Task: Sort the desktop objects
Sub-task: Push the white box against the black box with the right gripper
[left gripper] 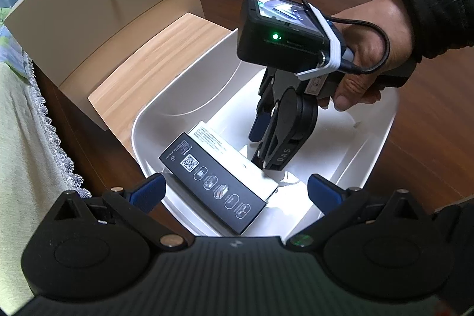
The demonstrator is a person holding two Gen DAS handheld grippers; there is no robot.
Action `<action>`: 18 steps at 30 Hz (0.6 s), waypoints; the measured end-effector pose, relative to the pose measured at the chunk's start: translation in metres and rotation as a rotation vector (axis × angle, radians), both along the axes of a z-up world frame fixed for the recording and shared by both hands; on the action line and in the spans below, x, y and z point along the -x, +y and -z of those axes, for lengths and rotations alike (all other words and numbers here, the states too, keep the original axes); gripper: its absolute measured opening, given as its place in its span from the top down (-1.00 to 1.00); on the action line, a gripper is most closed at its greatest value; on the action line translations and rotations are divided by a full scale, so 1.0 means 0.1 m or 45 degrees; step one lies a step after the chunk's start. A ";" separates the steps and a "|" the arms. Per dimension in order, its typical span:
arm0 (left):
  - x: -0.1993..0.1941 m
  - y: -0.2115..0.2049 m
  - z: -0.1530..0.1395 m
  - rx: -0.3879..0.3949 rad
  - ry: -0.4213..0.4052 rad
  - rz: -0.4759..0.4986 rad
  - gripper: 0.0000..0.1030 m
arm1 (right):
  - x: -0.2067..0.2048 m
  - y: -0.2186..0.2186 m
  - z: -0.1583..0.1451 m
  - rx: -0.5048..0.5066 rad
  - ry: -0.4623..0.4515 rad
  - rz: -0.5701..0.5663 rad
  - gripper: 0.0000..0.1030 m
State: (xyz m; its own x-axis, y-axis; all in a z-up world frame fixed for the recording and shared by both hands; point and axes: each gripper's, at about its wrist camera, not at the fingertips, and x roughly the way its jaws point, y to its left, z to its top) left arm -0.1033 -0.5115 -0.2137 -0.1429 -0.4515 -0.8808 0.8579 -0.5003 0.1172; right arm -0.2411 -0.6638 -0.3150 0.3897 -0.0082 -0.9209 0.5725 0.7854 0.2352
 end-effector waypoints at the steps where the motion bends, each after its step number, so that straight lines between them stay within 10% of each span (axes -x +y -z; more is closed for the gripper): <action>1: 0.00 0.00 0.00 0.000 0.000 0.000 -0.99 | 0.00 0.00 0.00 0.000 0.003 0.001 0.32; 18: 0.01 0.02 -0.05 -0.002 0.002 -0.012 -0.99 | 0.23 0.04 -0.43 0.026 0.001 0.136 -0.03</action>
